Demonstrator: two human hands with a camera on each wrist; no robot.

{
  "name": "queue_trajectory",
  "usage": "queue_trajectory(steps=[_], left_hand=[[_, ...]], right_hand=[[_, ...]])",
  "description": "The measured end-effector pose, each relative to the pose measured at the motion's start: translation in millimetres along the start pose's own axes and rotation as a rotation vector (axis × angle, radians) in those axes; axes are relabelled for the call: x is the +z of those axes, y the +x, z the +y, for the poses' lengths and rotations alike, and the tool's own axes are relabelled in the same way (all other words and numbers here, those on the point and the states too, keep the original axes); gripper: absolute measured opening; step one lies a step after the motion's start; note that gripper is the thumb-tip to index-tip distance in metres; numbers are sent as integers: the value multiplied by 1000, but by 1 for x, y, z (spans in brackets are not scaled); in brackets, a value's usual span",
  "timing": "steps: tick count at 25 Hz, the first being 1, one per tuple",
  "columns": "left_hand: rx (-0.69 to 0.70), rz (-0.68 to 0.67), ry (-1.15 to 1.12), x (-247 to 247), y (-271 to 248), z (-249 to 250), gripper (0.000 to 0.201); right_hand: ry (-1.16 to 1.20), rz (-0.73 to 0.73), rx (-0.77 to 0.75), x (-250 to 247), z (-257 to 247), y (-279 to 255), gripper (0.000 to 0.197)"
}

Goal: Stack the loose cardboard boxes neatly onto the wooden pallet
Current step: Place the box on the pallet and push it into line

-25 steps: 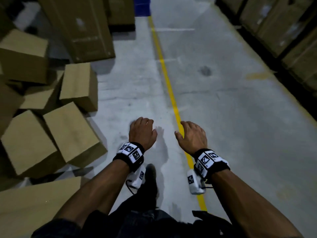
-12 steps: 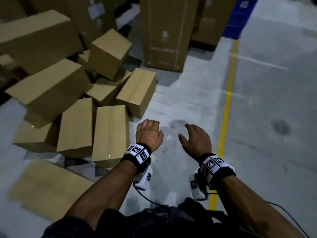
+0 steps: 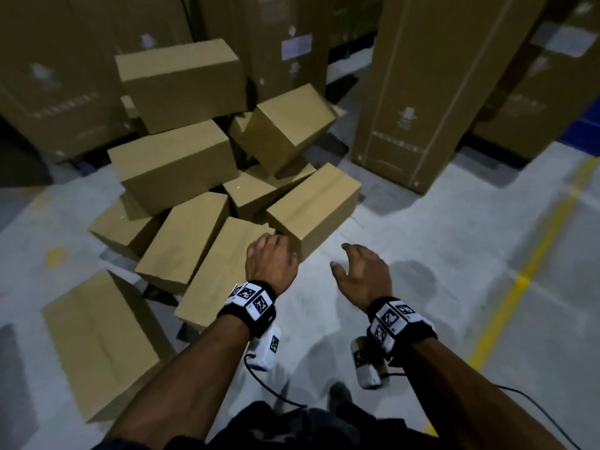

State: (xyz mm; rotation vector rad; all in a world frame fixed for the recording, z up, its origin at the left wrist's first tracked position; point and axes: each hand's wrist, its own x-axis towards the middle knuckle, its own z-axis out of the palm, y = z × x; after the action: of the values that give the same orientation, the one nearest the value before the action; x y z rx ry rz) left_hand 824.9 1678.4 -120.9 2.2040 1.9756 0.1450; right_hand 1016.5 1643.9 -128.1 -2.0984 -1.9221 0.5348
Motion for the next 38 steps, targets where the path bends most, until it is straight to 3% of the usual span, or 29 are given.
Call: queue_trajectory(steps=[9, 13, 18, 23, 31, 35, 38], left_hand=[[-168, 45, -16, -9, 111, 16, 43], [-217, 29, -72, 7, 180, -8, 41], [-252, -46, -140, 19, 281, -47, 42], [-321, -71, -154, 14, 340, -89, 41], [-670, -51, -204, 32, 325, -140, 43], [-905, -105, -197, 43, 288, -151, 42], [-948, -106, -190, 48, 269, -165, 45]], right_hand=[[-23, -98, -105, -28, 18, 143, 69], [-44, -132, -105, -10, 11, 219, 54], [-138, -206, -66, 3, -11, 317, 55], [-168, -267, -110, 16, -55, 394, 56], [-169, -530, -352, 77, -106, 465, 55], [-206, -692, -463, 113, -117, 470, 56], [-190, -749, -435, 131, -122, 463, 59]])
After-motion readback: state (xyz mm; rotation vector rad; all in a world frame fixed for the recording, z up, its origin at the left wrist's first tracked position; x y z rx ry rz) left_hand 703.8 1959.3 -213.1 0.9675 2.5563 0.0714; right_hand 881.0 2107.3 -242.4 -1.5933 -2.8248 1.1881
